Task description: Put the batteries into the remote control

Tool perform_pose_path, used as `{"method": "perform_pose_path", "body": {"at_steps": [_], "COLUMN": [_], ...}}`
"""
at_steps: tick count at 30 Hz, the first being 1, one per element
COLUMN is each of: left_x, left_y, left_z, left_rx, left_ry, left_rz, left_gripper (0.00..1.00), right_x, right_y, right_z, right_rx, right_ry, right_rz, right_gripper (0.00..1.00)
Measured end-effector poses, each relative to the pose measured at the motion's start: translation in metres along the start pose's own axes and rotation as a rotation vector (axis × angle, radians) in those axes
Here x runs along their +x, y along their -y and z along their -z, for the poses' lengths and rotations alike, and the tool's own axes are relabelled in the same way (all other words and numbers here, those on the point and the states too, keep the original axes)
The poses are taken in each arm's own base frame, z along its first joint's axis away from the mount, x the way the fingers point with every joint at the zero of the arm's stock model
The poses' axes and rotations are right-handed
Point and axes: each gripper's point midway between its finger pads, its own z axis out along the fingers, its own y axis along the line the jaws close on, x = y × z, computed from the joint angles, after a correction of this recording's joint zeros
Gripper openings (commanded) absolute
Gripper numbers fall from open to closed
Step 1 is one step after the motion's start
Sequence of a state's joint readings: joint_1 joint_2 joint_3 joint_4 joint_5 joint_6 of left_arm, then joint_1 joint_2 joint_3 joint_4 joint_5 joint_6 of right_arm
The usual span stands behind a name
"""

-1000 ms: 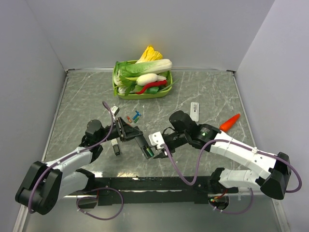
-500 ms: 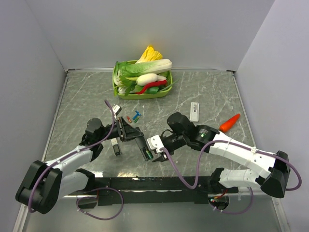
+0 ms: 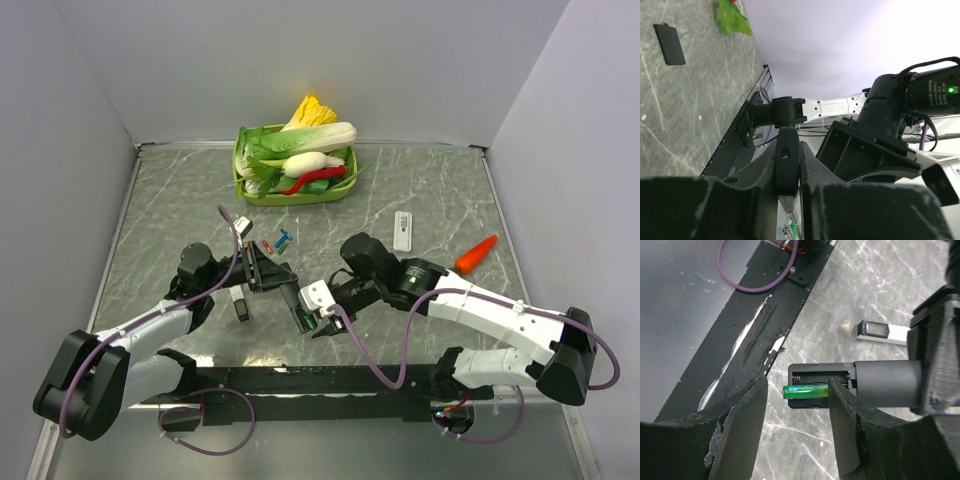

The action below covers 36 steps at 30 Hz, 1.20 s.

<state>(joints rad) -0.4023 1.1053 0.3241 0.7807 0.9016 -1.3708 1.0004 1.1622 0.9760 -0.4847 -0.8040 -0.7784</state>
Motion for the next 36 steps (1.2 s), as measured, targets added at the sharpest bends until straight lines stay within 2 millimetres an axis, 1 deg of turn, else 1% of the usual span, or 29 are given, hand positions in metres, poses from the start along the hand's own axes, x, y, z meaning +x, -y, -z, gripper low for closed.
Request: {"method": "perform_pose_path", "body": {"at_steps": [10,16,25,33,36], "left_x": [0.000,0.000,-0.002,-0.004,-0.004], "left_y": [0.001,0.001,0.004,0.005,0.008], "left_z": [0.000,0.000,0.000,0.000,0.001], "left_rx": [0.002,0.002,0.015,0.016,0.031], "left_ry": [-0.001,-0.001,0.004,0.011,0.014], "left_rz": [-0.003,-0.003,-0.017,-0.020,-0.032], "left_gripper": [0.01,0.01,0.01,0.01,0.01], "right_x": [0.003,0.003,0.004,0.006,0.005], "right_y": [0.000,0.003,0.011,0.015,0.017], "right_z": [-0.006,-0.008,-0.013,-0.015,-0.017], "right_rx": [-0.021,-0.015,0.030,0.083,0.104], "right_ry": [-0.003,-0.004,0.014,0.045,0.070], "right_rz": [-0.015,-0.018,-0.027,-0.042,-0.047], "right_gripper": [0.51,0.50,0.51,0.49,0.44]}}
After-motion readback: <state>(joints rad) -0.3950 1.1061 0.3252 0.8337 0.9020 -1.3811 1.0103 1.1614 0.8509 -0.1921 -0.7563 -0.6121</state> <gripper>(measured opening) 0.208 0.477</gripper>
